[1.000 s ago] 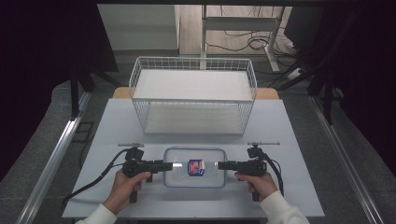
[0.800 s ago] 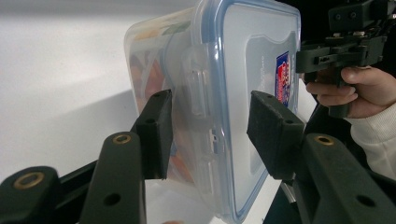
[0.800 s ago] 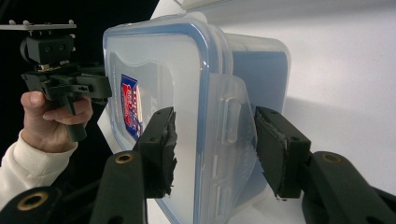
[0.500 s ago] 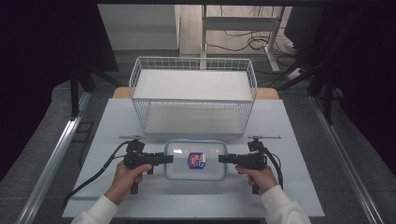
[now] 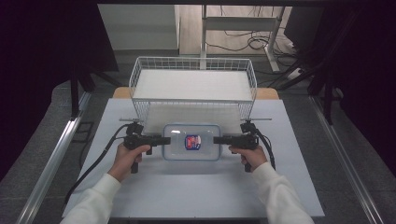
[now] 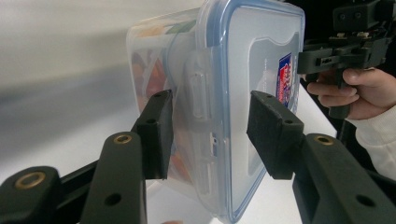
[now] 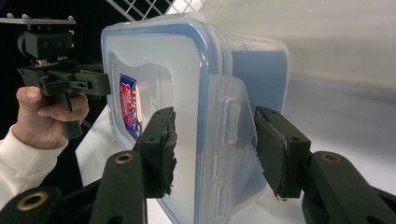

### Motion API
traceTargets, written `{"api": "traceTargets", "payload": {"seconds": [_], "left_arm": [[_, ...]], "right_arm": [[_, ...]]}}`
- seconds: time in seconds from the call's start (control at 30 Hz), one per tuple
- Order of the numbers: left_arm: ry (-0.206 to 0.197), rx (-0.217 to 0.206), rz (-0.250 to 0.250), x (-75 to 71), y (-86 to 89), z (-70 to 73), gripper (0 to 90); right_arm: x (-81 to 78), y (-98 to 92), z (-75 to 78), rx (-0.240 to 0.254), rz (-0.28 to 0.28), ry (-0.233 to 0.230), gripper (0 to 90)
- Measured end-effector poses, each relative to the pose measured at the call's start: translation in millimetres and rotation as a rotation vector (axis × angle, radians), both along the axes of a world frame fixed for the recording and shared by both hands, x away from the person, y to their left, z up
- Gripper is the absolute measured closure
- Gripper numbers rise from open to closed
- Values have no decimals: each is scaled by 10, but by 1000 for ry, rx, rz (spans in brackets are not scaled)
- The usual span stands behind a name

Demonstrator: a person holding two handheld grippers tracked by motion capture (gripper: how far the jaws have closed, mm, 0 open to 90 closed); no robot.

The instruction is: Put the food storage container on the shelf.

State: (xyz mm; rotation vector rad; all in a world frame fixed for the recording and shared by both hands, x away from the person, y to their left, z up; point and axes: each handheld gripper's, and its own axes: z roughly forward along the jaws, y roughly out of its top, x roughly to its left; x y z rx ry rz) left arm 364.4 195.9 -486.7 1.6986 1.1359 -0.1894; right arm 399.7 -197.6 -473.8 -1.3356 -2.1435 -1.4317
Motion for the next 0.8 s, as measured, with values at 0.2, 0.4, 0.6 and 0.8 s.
{"api": "traceTargets", "payload": {"seconds": [0.2,0.4,0.6,0.8], "left_arm": [[-10,-13,6,200,21,-47,519],[6,-16,15,294,31,-112,516],[31,-21,16,337,22,-203,512],[52,-44,36,386,30,-231,507]], "right_arm": [[222,35,-8,-5,-12,-14,493],[333,51,-76,2,-27,-4,490],[364,56,-133,-19,-37,3,487],[374,61,-152,-7,-76,18,483]]}}
